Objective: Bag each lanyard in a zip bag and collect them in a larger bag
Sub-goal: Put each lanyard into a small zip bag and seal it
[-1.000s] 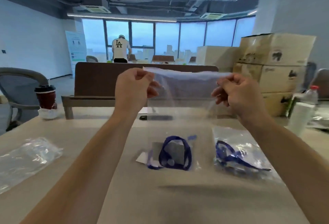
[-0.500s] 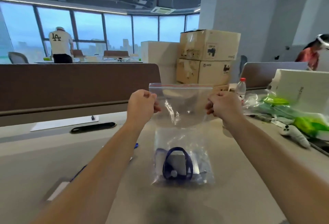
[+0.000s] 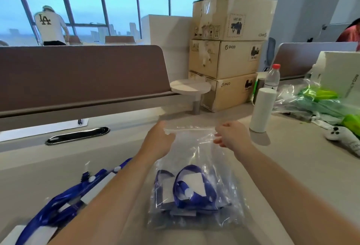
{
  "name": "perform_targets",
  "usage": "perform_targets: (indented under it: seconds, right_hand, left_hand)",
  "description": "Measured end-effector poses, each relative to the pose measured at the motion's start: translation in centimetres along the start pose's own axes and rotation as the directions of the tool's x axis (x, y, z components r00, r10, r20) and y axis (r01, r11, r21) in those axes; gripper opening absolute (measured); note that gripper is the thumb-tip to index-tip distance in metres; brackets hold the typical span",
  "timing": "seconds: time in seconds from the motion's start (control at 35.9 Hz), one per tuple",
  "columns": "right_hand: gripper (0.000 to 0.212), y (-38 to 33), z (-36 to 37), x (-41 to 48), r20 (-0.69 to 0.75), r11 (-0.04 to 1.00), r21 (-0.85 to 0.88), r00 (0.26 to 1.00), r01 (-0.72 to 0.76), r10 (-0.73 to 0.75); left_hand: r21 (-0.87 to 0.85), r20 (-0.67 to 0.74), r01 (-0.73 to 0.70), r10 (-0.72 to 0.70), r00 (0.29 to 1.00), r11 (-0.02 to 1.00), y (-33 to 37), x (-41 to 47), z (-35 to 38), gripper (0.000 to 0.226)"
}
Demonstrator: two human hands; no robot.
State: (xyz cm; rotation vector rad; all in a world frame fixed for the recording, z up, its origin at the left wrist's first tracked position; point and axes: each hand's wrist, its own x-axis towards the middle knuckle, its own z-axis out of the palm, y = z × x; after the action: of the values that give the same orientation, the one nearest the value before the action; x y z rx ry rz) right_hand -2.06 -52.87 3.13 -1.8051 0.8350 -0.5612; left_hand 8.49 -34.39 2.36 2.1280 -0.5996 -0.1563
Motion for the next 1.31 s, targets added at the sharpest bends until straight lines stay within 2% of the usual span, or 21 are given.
perform_targets:
  seconds: [0.08,0.22,0.31,0.39,0.47,0.64,0.75,0.95,1.09,1.2,1.28,1.31]
  right_hand:
    - [0.007,0.5,0.2,0.2,-0.001,0.998,-0.054,1.000,0.007,-0.007]
    - [0.010,0.3,0.1,0.0,-0.057,0.966,-0.245,0.993,0.083,-0.100]
    - [0.015,-0.7,0.1,-1.2,-0.069,0.947,-0.266,0.977,0.178,-0.203]
    - [0.014,-2.1,0.9,-3.4,-0.053,0.932,-0.239,0.955,0.271,-0.291]
    - [0.009,-3.3,2.2,-6.3,-0.009,0.933,-0.139,0.941,0.333,-0.338]
    - [0.011,-4.4,6.5,-12.0,0.131,0.910,-0.072,0.908,0.408,-0.397]
    - [0.009,-4.9,10.4,-15.6,0.227,0.876,-0.079,0.864,0.476,-0.449]
    - [0.008,-5.0,16.5,-19.7,0.398,0.862,-0.056,0.803,0.504,-0.443]
    - [0.007,-4.9,20.5,-21.1,0.567,0.801,-0.170,0.722,0.574,-0.397]
    - [0.030,-5.0,22.6,-21.5,0.710,0.661,-0.265,0.606,0.702,-0.359]
    - [0.046,-5.2,24.0,-21.7,0.801,0.480,-0.301,0.491,0.824,-0.342]
    - [0.049,-5.2,24.4,-21.7,0.816,0.453,-0.300,0.472,0.840,-0.334]
  left_hand:
    - [0.037,0.003,-0.013,0.012,1.000,0.999,-0.7,0.4,0.3,0.052]
    - [0.038,0.015,-0.062,0.062,0.998,0.997,-0.3,0.0,0.4,0.042]
    - [0.014,0.006,-0.106,0.106,0.994,0.994,0.5,-1.0,-0.3,0.034]
    - [-0.024,-0.027,-0.144,0.143,0.989,0.989,1.0,-2.7,-1.7,0.027]
    - [-0.035,-0.068,-0.192,0.190,0.979,0.981,1.1,-5.1,-3.3,0.021]
    - [0.023,-0.109,-0.214,0.215,0.970,0.977,-1.0,-10.7,-7.0,0.008]
    - [0.152,-0.130,-0.145,0.165,0.978,0.978,-4.1,-14.0,-10.9,0.012]
    - [0.257,-0.184,0.101,-0.054,0.981,0.961,-10.5,-18.6,-16.2,0.016]
    - [0.313,-0.257,0.277,-0.200,0.946,0.908,-14.5,-19.6,-18.7,0.020]
    - [0.445,-0.217,0.363,-0.295,0.931,0.818,-16.1,-19.5,-20.3,0.038]
    - [0.490,-0.166,0.394,-0.361,0.918,0.777,-16.7,-19.4,-20.8,0.031]
    - [0.492,-0.161,0.411,-0.384,0.909,0.767,-17.1,-19.3,-20.8,0.035]
